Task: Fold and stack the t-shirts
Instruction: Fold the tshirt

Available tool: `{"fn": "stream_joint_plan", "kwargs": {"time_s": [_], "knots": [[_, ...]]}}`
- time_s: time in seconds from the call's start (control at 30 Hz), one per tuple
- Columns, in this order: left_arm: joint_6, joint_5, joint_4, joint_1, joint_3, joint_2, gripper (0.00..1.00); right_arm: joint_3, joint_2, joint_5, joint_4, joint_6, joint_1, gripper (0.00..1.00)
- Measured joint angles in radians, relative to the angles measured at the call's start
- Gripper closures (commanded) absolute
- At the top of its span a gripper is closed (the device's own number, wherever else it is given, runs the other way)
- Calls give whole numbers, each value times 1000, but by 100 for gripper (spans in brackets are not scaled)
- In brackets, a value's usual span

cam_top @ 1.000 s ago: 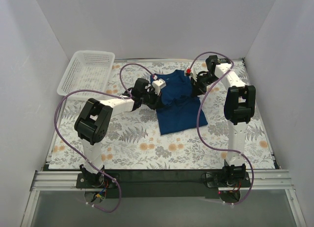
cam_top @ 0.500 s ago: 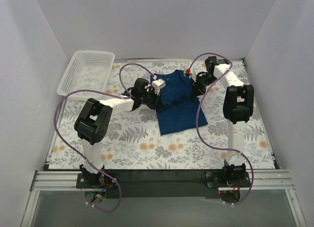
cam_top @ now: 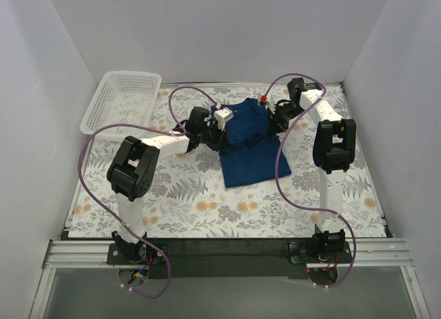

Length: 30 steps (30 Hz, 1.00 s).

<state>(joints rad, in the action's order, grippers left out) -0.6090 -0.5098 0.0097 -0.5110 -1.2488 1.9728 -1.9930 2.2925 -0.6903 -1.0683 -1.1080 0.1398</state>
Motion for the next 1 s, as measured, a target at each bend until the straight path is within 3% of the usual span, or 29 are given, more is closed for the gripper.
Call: {"fn": "stream_joint_plan", "kwargs": {"time_s": [0.27, 0.33, 0.43, 0.47, 0.57, 0.67, 0.83, 0.9, 0.93, 1.0], "knots": [[0, 2, -10, 10, -9, 3, 100, -23, 14, 7, 12, 24, 0, 99], [0, 2, -10, 14, -9, 3, 100, -27, 16, 8, 19, 31, 0, 93], [-2, 6, -11, 19, -13, 3, 80, -29, 18, 8, 27, 51, 0, 76], [-5, 13, -11, 19, -18, 4, 58, -29, 18, 9, 31, 64, 0, 66], [-34, 48, 2, 19, -26, 4, 42, -34, 16, 11, 73, 140, 0, 60], [-68, 109, 22, 19, -26, -5, 36, -24, -3, 37, 163, 256, 0, 56], [-107, 227, 36, 19, -8, -100, 34, 133, -174, 116, 333, 433, -2, 63], [-125, 242, 45, 19, 36, -193, 34, 216, -259, 91, 375, 442, -10, 57], [-137, 235, 45, 19, 74, -256, 34, 283, -326, 68, 381, 426, -18, 49], [-162, 213, 53, 18, 161, -392, 34, 434, -469, 19, 353, 320, -35, 43]]}}
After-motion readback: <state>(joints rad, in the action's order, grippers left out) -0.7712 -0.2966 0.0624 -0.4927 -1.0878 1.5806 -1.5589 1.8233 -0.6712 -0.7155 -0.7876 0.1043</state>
